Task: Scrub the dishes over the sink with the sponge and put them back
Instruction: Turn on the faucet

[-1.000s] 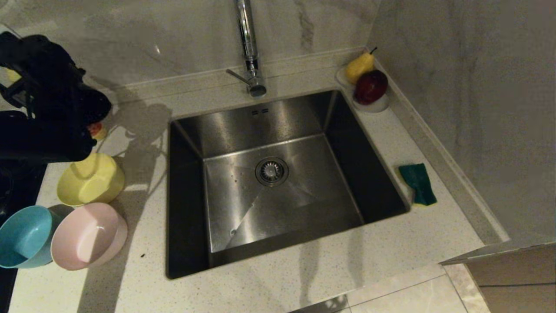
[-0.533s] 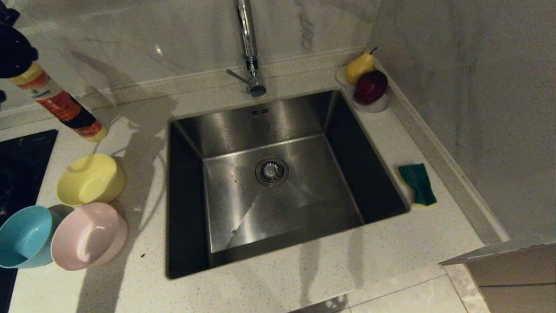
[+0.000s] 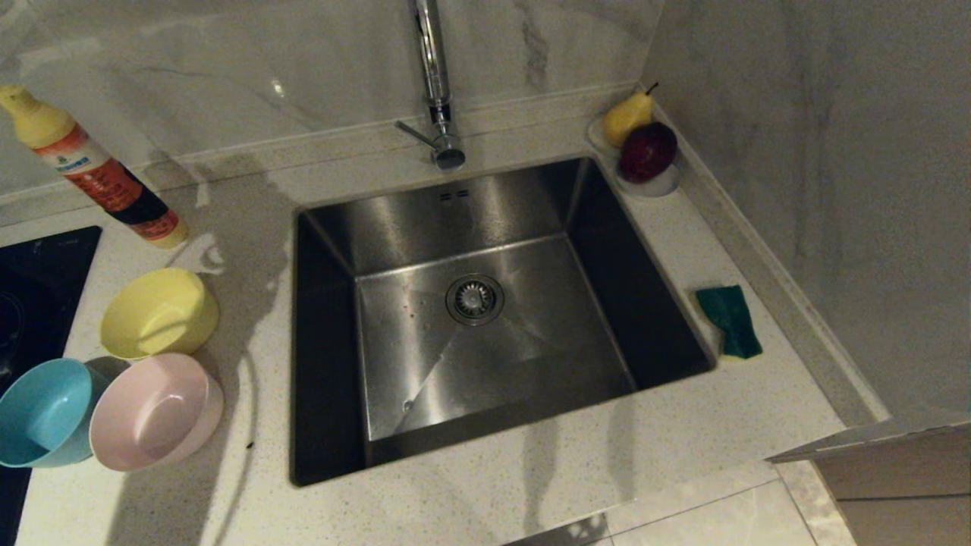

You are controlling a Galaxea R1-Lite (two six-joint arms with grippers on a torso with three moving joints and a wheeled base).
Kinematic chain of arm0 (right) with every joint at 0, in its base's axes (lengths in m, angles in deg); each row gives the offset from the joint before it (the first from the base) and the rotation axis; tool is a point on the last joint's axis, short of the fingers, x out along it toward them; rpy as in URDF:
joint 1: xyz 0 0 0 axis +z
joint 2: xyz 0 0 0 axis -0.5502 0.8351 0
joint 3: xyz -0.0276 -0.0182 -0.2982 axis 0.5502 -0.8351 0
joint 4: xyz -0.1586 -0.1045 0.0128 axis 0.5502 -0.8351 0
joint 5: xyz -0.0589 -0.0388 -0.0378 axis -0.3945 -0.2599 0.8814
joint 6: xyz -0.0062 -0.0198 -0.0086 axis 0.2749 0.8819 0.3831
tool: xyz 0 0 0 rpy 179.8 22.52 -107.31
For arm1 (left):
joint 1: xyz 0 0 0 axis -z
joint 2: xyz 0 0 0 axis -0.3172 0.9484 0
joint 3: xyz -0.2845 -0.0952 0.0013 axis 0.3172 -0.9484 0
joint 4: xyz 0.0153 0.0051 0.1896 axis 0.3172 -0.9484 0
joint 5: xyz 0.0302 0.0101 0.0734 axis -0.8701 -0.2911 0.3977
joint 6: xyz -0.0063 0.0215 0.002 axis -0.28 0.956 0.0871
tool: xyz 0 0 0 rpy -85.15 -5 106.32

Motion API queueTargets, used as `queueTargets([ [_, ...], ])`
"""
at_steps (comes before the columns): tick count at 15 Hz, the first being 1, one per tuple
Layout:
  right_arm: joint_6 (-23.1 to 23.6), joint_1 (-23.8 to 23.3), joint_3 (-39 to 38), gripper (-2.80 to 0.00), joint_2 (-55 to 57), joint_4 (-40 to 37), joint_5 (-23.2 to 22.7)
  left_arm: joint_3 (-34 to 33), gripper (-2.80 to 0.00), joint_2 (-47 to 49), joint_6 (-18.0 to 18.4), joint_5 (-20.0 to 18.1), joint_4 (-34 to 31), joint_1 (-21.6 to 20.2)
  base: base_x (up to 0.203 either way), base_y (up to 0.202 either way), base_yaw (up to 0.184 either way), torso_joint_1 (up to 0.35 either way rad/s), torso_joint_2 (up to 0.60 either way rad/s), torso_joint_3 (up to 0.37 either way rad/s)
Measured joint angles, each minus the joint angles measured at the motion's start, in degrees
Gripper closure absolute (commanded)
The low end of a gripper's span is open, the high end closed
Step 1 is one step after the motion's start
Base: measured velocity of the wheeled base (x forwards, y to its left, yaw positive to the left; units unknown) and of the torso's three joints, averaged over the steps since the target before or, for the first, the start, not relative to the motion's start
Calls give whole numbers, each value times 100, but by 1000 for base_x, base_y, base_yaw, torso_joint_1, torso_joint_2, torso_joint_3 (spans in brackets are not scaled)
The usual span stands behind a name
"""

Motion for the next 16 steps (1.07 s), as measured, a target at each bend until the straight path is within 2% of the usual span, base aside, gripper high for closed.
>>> queueTargets([
  [4, 0, 0, 0, 0, 0, 0, -2, -1493, 0, -1439, -125, -1464, -1472, 33, 0, 0, 0, 0, 0, 0],
  [5, -1, 0, 0, 0, 0, 0, 0, -1819, 0, -1726, -324, -1832, -1770, 35, 0, 0, 0, 0, 0, 0],
  [7, 0, 0, 0, 0, 0, -2, -2, -2127, 0, -2067, -973, -2596, -2408, 38, 0, 0, 0, 0, 0, 0],
  [9, -1, 0, 0, 0, 0, 0, -2, -2123, 0, -1994, -1390, -3067, -2608, 37, 0, 0, 0, 0, 0, 0],
  [12, 2, 0, 0, 0, 0, 0, -2, -1754, 0, -1263, -1723, -3486, -2473, 38, 0, 0, 0, 0, 0, 0],
  [14, -1, 0, 0, 0, 0, 0, -2, -1337, 0, -478, -2015, -3688, -2138, 41, 0, 0, 0, 0, 0, 0],
  [16, 0, 0, 0, 0, 0, 0, -2, -601, 0, 411, -2325, -3778, -1841, 130, 0, 0, 0, 0, 0, 0],
])
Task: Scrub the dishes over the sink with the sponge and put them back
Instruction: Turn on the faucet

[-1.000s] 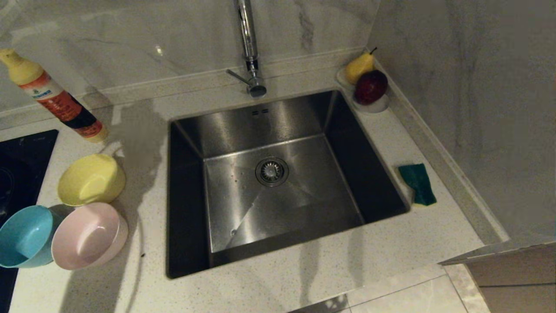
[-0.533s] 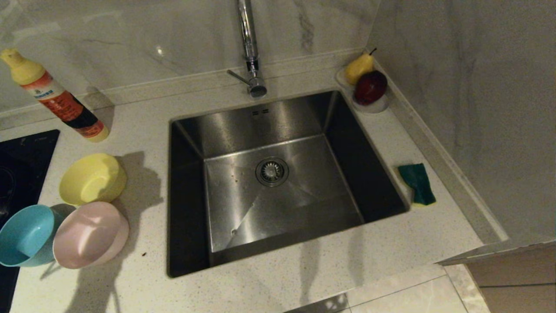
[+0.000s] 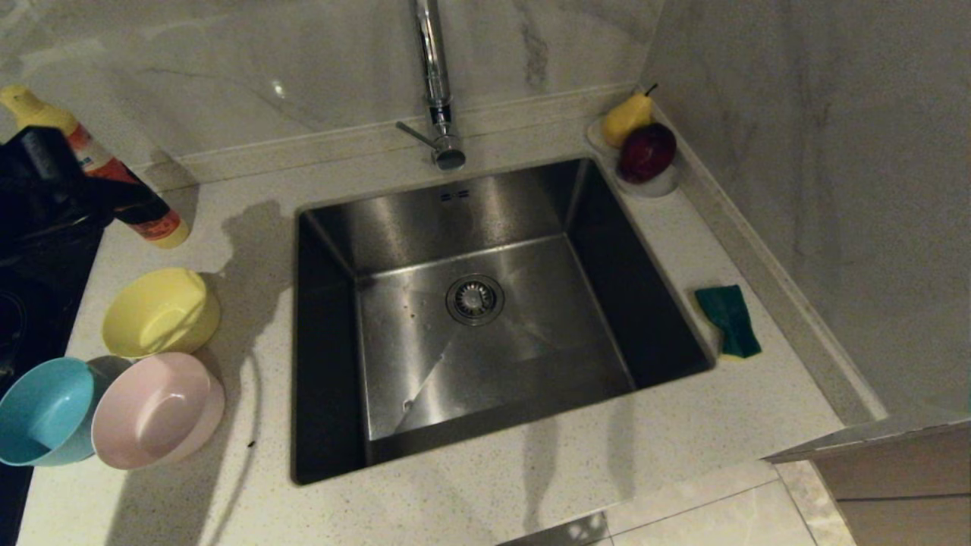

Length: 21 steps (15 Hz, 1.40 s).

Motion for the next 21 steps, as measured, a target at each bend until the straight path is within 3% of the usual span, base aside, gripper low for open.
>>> queueTargets([
  [9, 0, 0, 0, 0, 0, 0, 0, 3389, 0, 3450, -790, -390, 1024, 836, 0, 0, 0, 0, 0, 0],
  [13, 0, 0, 0, 0, 0, 0, -2, 3616, 0, 4104, -1185, -633, 2236, 966, 0, 0, 0, 0, 0, 0],
  [21, -1, 0, 0, 0, 0, 0, 0, 3627, 0, 4316, -1204, -627, 2943, 1377, 0, 0, 0, 0, 0, 0],
])
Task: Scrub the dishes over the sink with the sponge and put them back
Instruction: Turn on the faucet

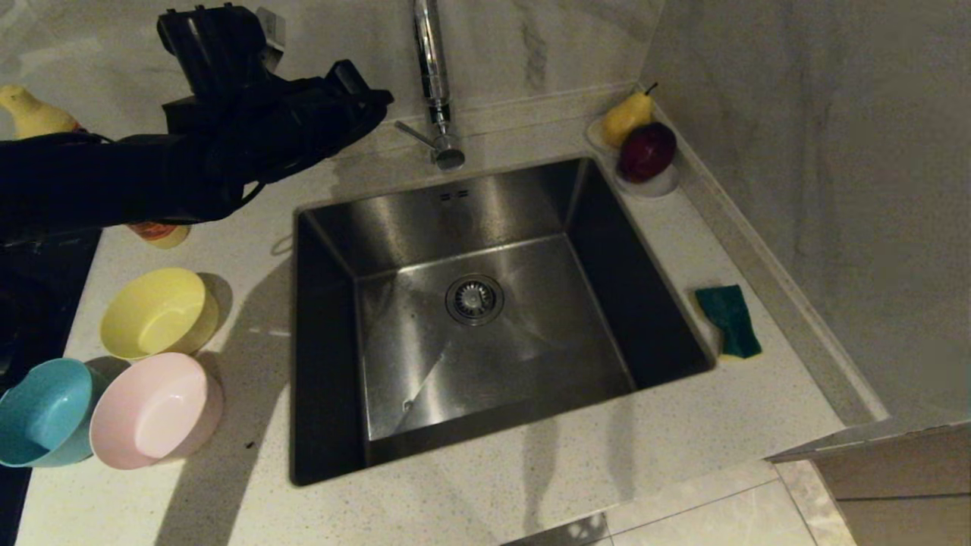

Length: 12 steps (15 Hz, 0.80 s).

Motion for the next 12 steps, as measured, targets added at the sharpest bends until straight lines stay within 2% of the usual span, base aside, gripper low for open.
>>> queueTargets([
  [12, 1, 0, 0, 0, 0, 0, 0, 11, 0, 352, 65, 33, 143, 43, 0, 0, 0, 0, 0, 0],
])
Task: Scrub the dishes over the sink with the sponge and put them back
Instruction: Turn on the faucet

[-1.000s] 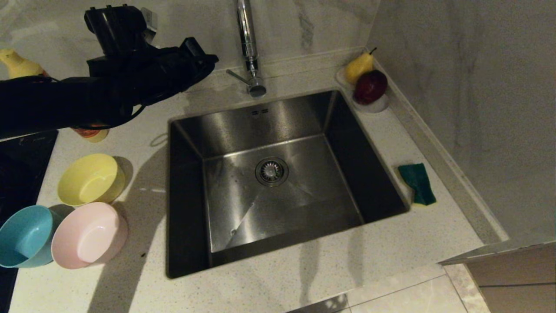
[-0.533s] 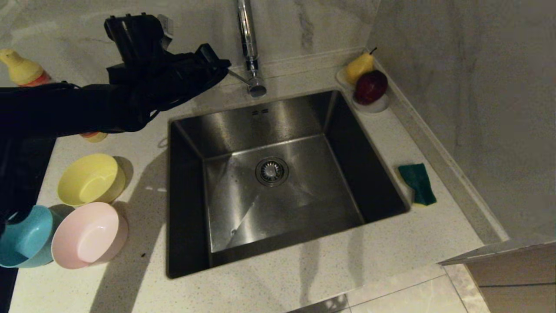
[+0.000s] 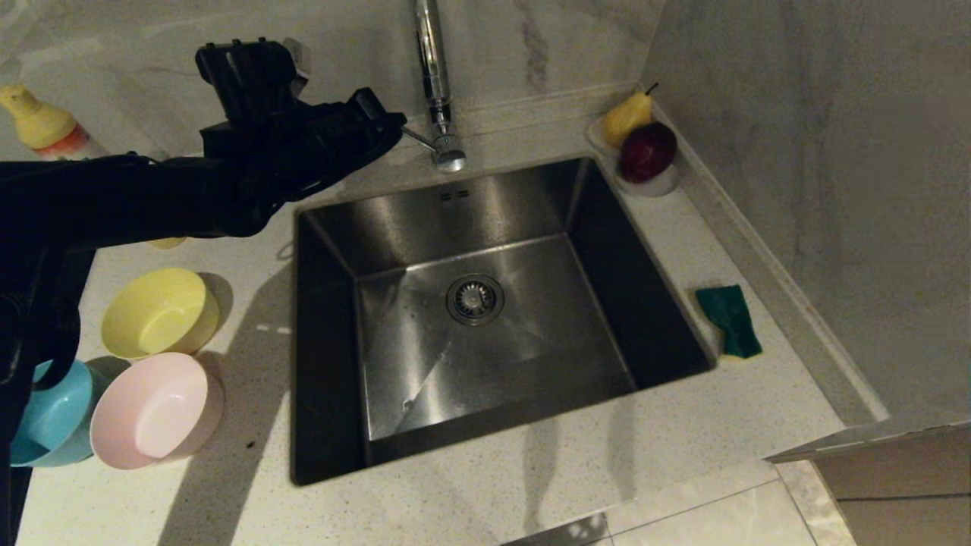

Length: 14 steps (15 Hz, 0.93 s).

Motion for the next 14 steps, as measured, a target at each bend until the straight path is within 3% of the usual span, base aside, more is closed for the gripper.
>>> queueTargets([
  [8, 0, 0, 0, 0, 0, 0, 0, -65, 0, -49, -30, -27, -245, 11, 0, 0, 0, 0, 0, 0],
  [14, 0, 0, 0, 0, 0, 0, 0, -767, 0, -274, 17, 28, -143, 99, 0, 0, 0, 0, 0, 0],
])
